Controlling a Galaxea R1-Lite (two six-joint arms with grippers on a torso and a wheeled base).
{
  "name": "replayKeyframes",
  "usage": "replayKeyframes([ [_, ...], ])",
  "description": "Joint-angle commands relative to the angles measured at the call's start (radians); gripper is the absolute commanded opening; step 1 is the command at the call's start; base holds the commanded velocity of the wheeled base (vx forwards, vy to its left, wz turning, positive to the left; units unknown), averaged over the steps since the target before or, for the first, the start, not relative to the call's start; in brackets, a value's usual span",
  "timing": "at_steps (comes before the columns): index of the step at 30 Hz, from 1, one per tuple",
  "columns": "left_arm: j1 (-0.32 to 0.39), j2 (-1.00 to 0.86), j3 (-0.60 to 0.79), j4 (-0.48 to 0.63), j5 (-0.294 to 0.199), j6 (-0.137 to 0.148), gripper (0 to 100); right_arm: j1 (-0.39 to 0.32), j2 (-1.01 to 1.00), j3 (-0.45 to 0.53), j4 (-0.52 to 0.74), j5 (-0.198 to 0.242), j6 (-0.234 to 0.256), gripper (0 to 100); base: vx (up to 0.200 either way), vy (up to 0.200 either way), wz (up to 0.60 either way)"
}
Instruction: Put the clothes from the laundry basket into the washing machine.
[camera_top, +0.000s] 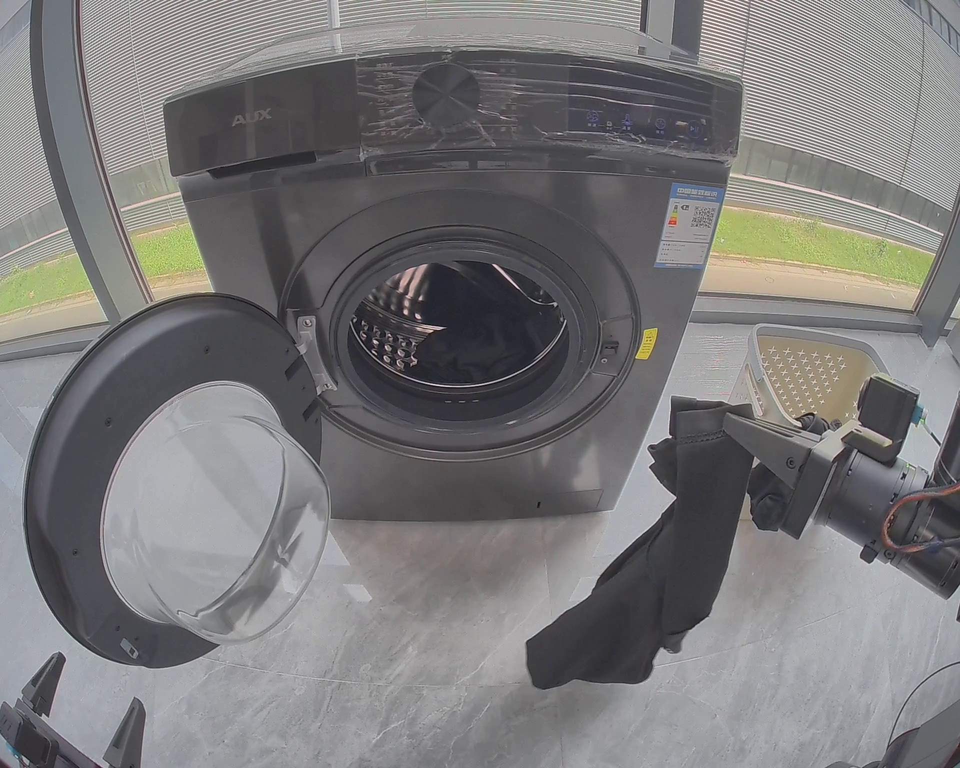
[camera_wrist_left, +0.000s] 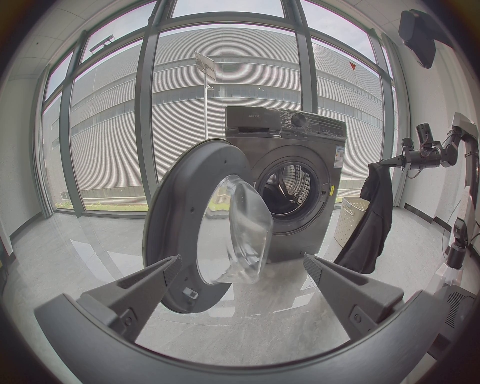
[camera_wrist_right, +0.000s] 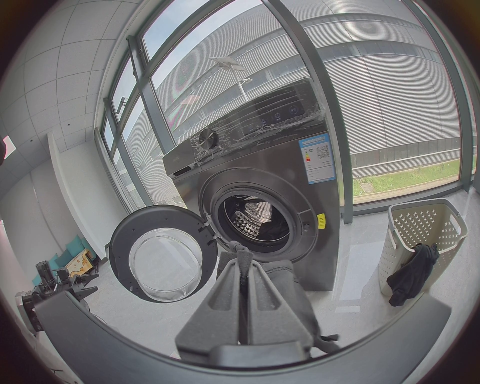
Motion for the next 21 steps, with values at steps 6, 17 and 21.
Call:
replayKeyframes([
  [6, 0.000, -0.016, 0.016, 0.000, 0.000, 0.000, 100, 0.002, 0.003, 0.002, 0.000, 0.000, 0.000, 0, 0.000, 0.000, 0.00],
  [17, 0.000, -0.016, 0.016, 0.000, 0.000, 0.000, 100, 0.002, 0.003, 0.004, 0.000, 0.000, 0.000, 0, 0.000, -0.109, 0.00],
  [21, 0.000, -0.016, 0.016, 0.000, 0.000, 0.000, 100, 0.002, 0.003, 0.004, 0.000, 0.001, 0.000, 0, 0.000, -0.200, 0.00],
])
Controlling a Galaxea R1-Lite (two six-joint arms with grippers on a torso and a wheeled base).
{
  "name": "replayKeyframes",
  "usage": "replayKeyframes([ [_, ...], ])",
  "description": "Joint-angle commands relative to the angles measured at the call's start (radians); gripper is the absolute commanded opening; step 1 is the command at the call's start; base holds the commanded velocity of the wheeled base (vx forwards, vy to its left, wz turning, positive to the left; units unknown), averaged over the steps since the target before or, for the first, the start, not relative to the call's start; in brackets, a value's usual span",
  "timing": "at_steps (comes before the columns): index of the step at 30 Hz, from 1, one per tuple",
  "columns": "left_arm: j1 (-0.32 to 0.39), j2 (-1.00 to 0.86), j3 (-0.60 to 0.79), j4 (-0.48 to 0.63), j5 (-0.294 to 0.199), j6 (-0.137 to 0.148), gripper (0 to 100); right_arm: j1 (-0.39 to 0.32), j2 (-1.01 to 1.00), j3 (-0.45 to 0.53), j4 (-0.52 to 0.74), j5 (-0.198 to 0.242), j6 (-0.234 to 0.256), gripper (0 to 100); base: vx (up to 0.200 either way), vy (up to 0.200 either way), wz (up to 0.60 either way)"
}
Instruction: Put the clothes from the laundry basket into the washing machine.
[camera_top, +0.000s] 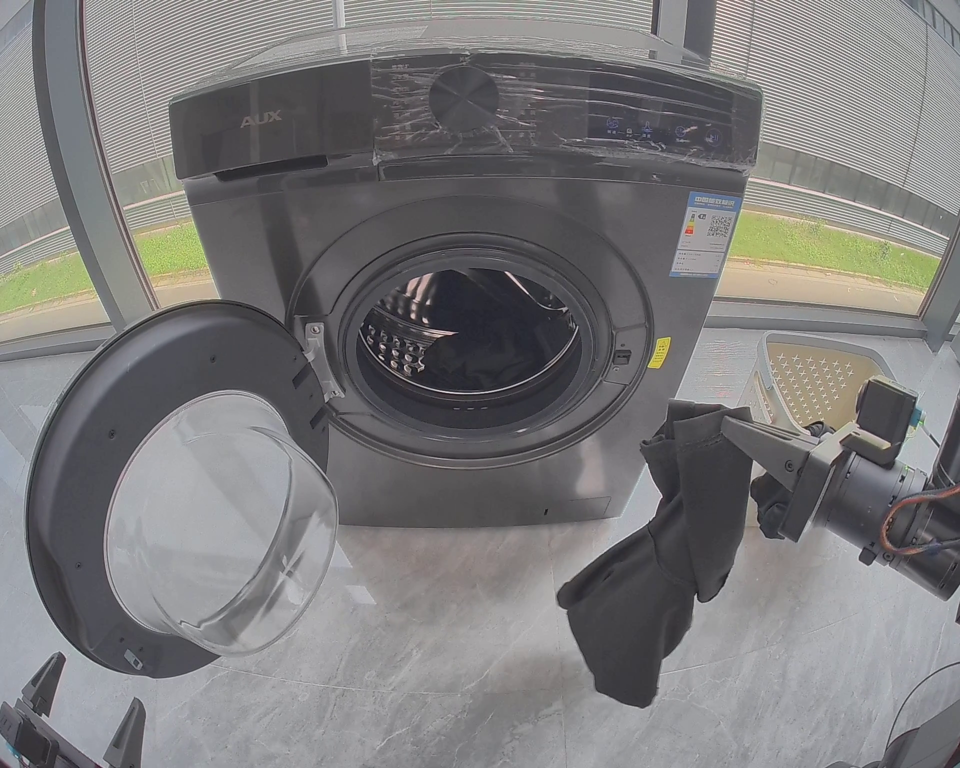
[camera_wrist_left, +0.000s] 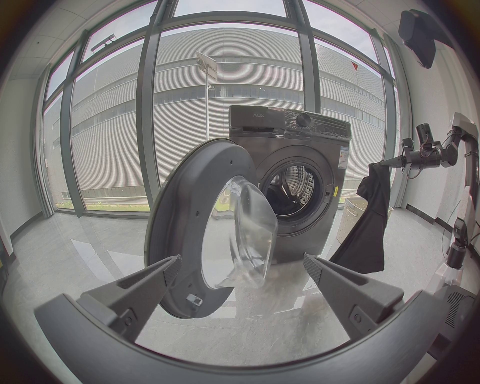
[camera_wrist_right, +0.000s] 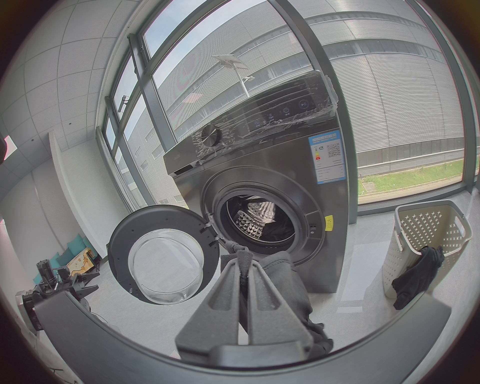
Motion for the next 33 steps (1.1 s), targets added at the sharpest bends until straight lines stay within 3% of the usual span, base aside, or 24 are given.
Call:
replayKeyframes([
  [1, 0.000, -0.016, 0.016, 0.000, -0.001, 0.000, 100, 0.000, 0.001, 0.000, 0.000, 0.000, 0.001, 0, 0.000, -0.200, 0.00],
  [19, 0.000, -0.016, 0.016, 0.000, -0.001, 0.001, 100, 0.003, 0.003, 0.006, 0.001, 0.003, 0.001, 0, 0.022, -0.011, 0.00],
  [23, 0.000, -0.016, 0.016, 0.000, -0.001, 0.001, 100, 0.012, 0.021, -0.009, -0.002, 0.010, 0.038, 0, 0.200, 0.000, 0.00],
  [26, 0.000, -0.016, 0.016, 0.000, 0.002, 0.001, 100, 0.026, 0.033, -0.035, -0.002, 0.010, 0.098, 0, 0.000, 0.000, 0.00],
  [29, 0.000, -0.016, 0.016, 0.000, 0.007, 0.003, 100, 0.053, 0.027, -0.029, -0.014, 0.018, 0.123, 0, 0.000, 0.000, 0.00],
  [33, 0.000, -0.016, 0.016, 0.000, 0.007, 0.003, 100, 0.034, 0.027, -0.008, -0.010, 0.080, 0.120, 0, 0.000, 0.000, 0.00],
])
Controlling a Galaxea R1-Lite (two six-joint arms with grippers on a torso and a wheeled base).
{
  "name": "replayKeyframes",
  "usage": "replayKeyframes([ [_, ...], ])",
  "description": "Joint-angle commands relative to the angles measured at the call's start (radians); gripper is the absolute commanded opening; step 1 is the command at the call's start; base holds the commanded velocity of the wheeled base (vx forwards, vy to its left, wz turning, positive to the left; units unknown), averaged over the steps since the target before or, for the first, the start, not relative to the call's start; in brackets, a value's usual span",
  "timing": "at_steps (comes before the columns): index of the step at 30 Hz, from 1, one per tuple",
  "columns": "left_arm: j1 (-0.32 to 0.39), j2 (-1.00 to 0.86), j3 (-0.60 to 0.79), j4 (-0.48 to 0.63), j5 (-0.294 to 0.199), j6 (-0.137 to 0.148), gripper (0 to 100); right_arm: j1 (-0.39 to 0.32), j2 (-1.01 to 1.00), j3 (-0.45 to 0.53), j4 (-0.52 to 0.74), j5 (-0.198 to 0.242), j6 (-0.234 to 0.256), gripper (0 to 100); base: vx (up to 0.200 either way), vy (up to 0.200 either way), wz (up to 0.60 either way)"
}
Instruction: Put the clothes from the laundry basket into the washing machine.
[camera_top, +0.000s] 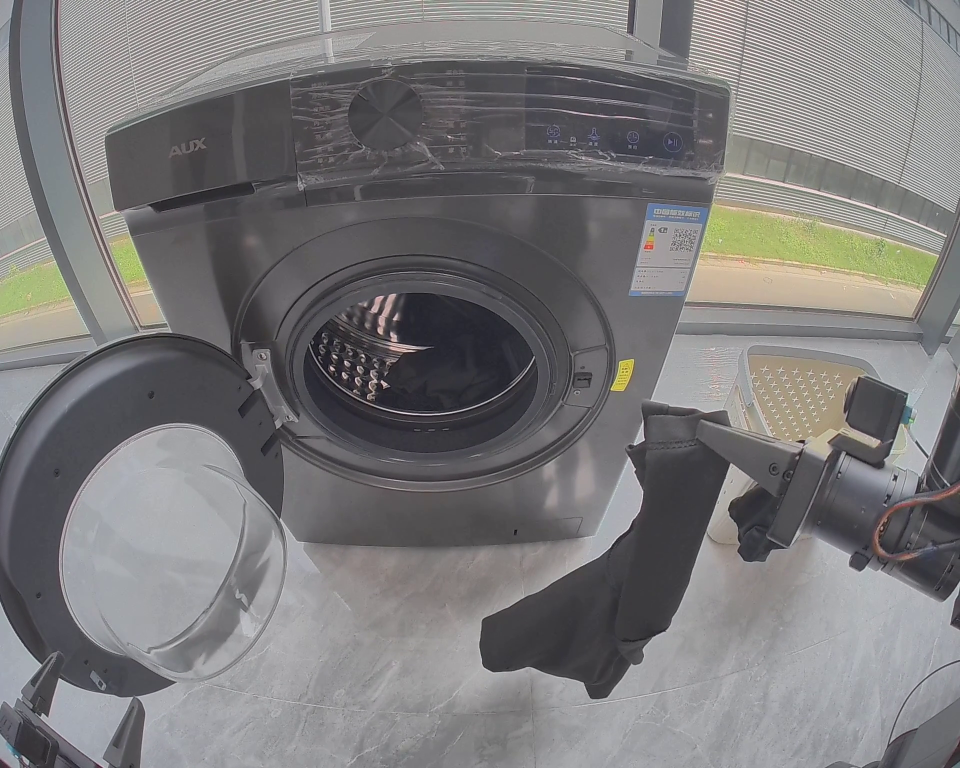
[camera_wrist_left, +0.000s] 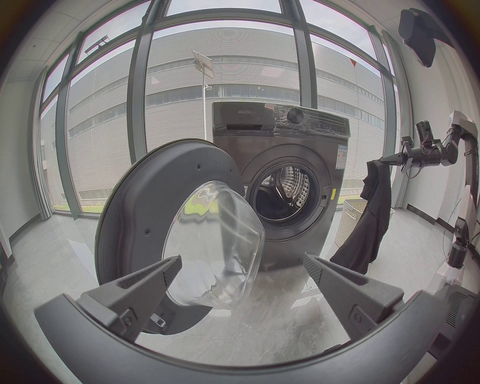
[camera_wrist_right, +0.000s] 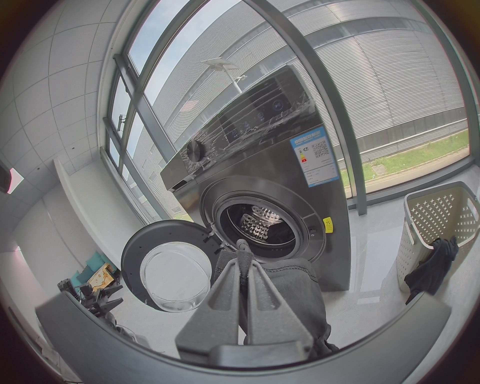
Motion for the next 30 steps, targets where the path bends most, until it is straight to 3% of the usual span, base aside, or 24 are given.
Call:
replayKeyframes([
  [1, 0.000, -0.016, 0.016, -0.001, 0.001, 0.000, 100, -0.019, 0.006, 0.016, 0.008, 0.035, -0.002, 0, 0.000, 0.000, 0.00],
  [8, 0.000, -0.016, 0.016, -0.001, 0.002, 0.001, 100, -0.041, 0.001, 0.065, -0.001, 0.050, -0.012, 0, 0.000, 0.000, 0.00],
  [23, 0.000, -0.016, 0.016, 0.000, 0.002, 0.001, 100, -0.108, -0.020, 0.041, -0.001, 0.101, -0.009, 0, 0.000, 0.000, 0.00],
  [30, 0.000, -0.016, 0.016, -0.001, 0.002, 0.001, 100, -0.130, -0.020, 0.055, 0.001, 0.101, -0.010, 0, 0.000, 0.000, 0.00],
])
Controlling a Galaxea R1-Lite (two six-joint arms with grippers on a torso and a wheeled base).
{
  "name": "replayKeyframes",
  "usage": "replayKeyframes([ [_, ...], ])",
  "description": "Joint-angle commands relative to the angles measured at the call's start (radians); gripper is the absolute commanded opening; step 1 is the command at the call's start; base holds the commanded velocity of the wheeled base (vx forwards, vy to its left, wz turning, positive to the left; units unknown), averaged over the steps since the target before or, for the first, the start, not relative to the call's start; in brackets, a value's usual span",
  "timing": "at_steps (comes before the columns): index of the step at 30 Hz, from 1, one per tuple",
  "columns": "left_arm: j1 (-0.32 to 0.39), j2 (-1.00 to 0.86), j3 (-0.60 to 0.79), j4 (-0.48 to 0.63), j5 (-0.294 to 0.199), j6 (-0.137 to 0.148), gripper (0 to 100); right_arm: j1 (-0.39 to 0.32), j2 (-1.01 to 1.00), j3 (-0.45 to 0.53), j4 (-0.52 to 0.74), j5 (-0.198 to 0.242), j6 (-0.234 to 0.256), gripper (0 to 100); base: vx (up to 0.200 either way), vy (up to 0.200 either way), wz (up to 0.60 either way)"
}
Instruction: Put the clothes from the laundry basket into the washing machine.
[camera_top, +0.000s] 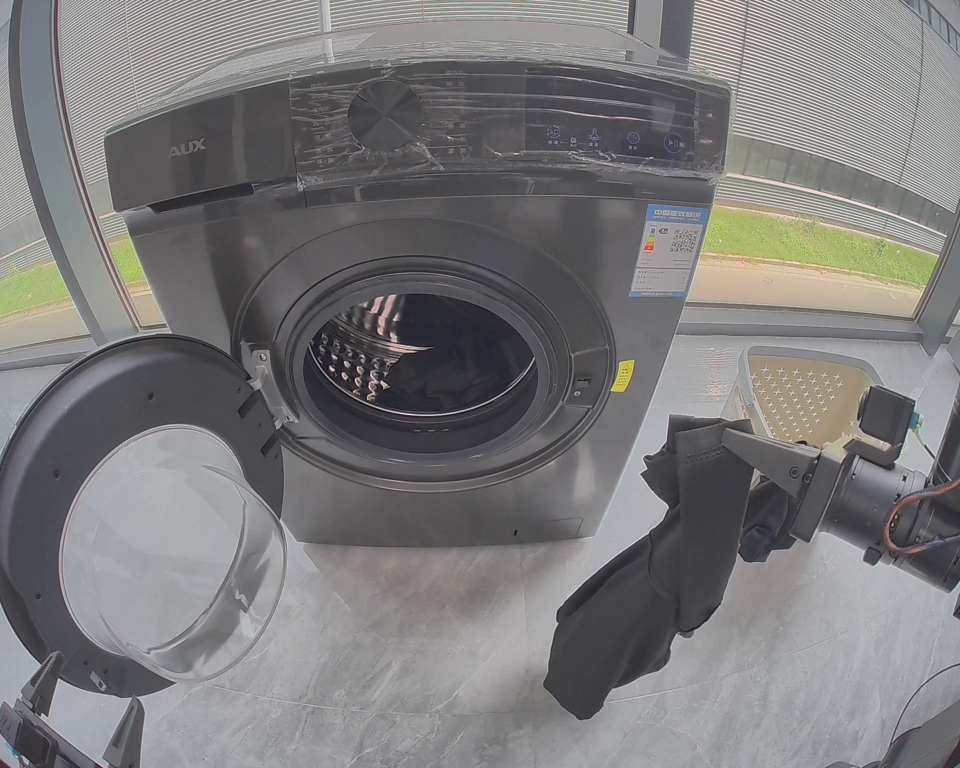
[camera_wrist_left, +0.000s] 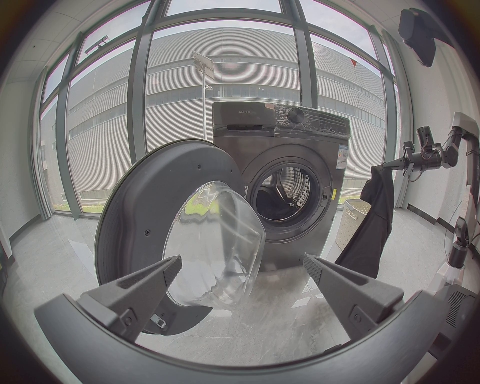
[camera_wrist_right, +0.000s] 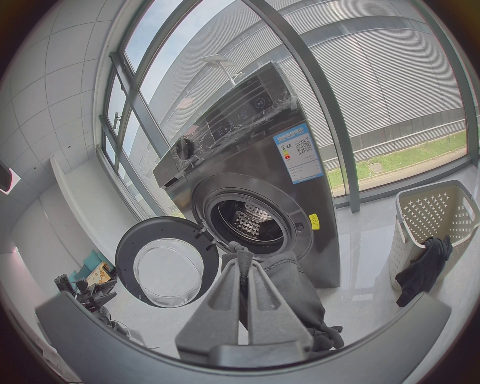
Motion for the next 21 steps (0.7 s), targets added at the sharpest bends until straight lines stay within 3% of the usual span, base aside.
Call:
replayKeyframes([
  [1, 0.000, -0.016, 0.016, 0.001, 0.001, 0.000, 100, -0.014, 0.000, 0.001, -0.001, 0.000, 0.001, 0, 0.000, 0.000, 0.60],
  [6, 0.000, -0.016, 0.016, 0.001, -0.001, 0.000, 100, -0.011, 0.000, 0.000, -0.001, 0.003, 0.006, 0, 0.000, 0.000, 0.60],
  [8, 0.000, -0.016, 0.016, -0.001, -0.001, 0.000, 100, -0.008, 0.000, 0.003, -0.002, 0.003, 0.006, 0, 0.000, 0.000, 0.00],
  [15, 0.003, -0.018, 0.018, -0.001, -0.010, 0.040, 100, 0.020, 0.008, 0.006, -0.002, 0.039, -0.010, 0, 0.000, 0.000, 0.00],
  [17, 0.003, -0.018, 0.018, -0.001, -0.008, 0.028, 100, 0.025, 0.010, 0.008, -0.002, 0.039, -0.025, 0, 0.000, 0.000, 0.00],
  [21, 0.003, -0.018, 0.018, -0.001, -0.010, 0.034, 100, 0.028, 0.010, 0.009, -0.002, 0.036, -0.060, 0, 0.000, 0.000, 0.00],
])
